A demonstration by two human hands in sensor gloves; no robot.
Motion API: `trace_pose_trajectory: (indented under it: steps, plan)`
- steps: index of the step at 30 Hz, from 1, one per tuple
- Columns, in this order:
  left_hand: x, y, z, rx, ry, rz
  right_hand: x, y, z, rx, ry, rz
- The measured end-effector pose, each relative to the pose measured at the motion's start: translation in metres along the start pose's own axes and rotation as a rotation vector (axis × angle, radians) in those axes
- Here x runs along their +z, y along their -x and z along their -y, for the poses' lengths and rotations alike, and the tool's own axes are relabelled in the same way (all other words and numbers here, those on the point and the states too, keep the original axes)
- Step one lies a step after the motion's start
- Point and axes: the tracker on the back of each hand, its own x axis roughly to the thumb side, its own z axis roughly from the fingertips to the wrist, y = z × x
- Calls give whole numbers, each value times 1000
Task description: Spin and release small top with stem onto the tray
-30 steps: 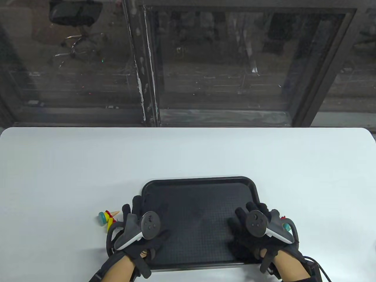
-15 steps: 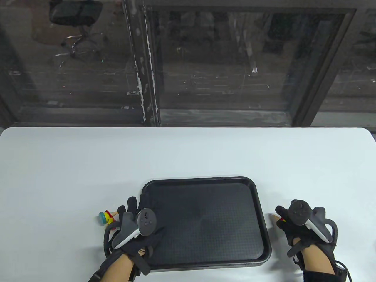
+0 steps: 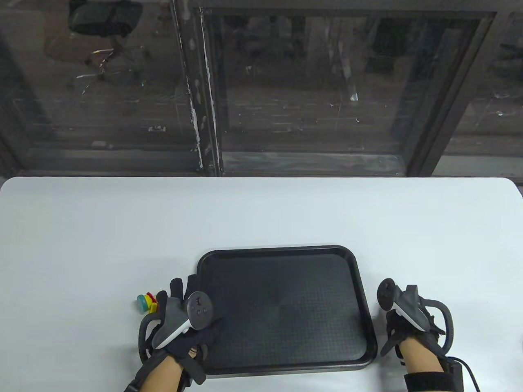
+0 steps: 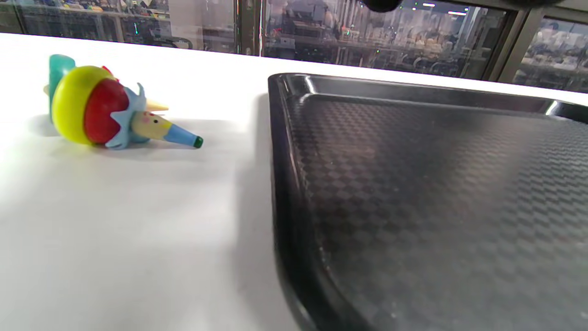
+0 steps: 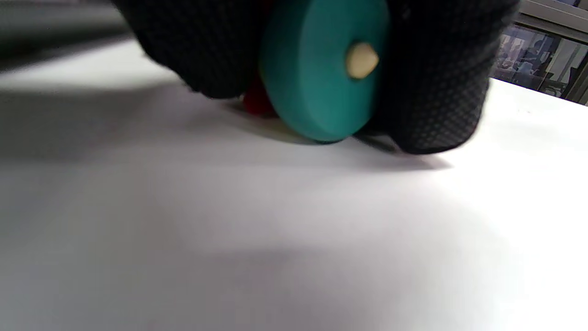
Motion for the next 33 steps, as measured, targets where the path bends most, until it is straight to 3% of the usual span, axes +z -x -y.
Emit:
trace_pose_trajectory:
  steps: [3, 7, 11, 13, 20, 22, 24, 29, 33]
  plan:
    - [1, 0, -2, 15, -14, 13, 0, 13, 6, -183, 29, -9]
    - [0, 0, -2, 53, -8, 36, 7, 17, 18, -400, 55, 79]
    - [-1, 0, -3, 70, -15, 46, 23, -2, 44, -415, 172, 250]
    - [-1, 0, -3, 77, -19, 51, 31, -18, 51, -434, 169, 360]
    - [-2, 0, -6, 98, -38, 64, 59, -94, 59, -165, 209, 743]
    - [-2, 0, -5, 105, -39, 68, 63, -112, 57, -130, 157, 840]
    - [-2, -1, -4, 103, -39, 80, 64, -127, 58, -126, 162, 900]
    - [-2, -3, -5, 110, -63, 103, 65, -161, 64, 36, 348, 997]
    - [-2, -1, -6, 139, -64, 108, 64, -177, 64, 37, 305, 1009]
